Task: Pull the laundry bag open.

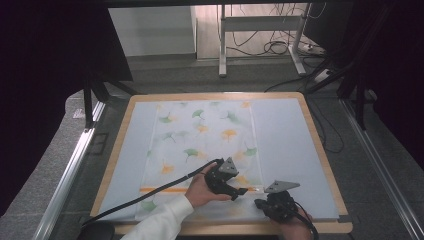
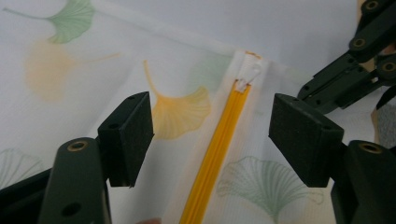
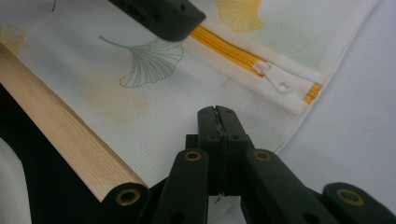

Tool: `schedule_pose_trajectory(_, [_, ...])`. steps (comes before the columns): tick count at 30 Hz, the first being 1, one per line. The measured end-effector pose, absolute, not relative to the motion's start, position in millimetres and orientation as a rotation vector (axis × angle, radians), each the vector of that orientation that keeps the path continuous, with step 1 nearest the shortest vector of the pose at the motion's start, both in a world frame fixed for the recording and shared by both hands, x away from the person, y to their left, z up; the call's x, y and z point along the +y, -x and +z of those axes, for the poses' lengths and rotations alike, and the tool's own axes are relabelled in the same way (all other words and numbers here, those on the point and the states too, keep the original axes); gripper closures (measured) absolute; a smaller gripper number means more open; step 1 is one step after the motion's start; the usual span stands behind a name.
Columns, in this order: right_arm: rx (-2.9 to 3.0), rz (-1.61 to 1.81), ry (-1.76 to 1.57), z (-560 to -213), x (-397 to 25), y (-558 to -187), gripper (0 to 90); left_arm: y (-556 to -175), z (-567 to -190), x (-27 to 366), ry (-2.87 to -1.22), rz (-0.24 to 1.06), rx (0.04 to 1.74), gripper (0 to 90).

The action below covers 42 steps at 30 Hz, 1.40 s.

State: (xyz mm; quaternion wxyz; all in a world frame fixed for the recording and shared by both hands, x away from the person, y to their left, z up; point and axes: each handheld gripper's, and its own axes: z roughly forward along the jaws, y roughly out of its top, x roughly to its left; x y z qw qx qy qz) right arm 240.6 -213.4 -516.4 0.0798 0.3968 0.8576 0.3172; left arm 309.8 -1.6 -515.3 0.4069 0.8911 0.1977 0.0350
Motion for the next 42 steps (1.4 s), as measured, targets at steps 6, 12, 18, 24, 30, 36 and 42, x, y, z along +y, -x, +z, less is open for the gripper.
schedule_pose_trajectory(6, [2.563, 0.947, -1.185, -516.3, -213.7, -239.0, 89.0, -310.3, -512.6, -13.0, -2.240, 0.086, 0.488, 30.9])
schedule_pose_trajectory(12, [2.562, 0.948, -1.183, -516.6, -213.6, -239.4, 89.0, -314.6, -516.4, -15.8, -2.215, 0.069, 0.520, 32.7])
schedule_pose_trajectory(18, [2.563, 0.954, -1.189, -516.8, -213.6, -239.6, 89.0, -316.5, -515.2, -21.4, -2.283, 0.098, 0.468, 32.6])
schedule_pose_trajectory(24, [2.561, 0.954, -1.187, -517.0, -213.7, -239.6, 89.0, -316.0, -513.1, -37.1, -2.291, 0.096, 0.436, 32.8])
schedule_pose_trajectory(30, [2.567, 0.957, -1.184, -517.0, -214.4, -240.2, 89.0, -323.3, -518.8, -39.1, -2.288, 0.084, 0.471, 33.9])
schedule_pose_trajectory(36, [2.569, 0.951, -1.190, -516.7, -214.5, -240.1, 89.0, -320.1, -518.9, -51.8, -2.305, 0.084, 0.413, 33.6])
schedule_pose_trajectory(42, [2.568, 0.959, -1.189, -517.0, -214.6, -240.3, 89.0, -323.3, -523.2, -58.5, -2.344, 0.106, 0.409, 36.0])
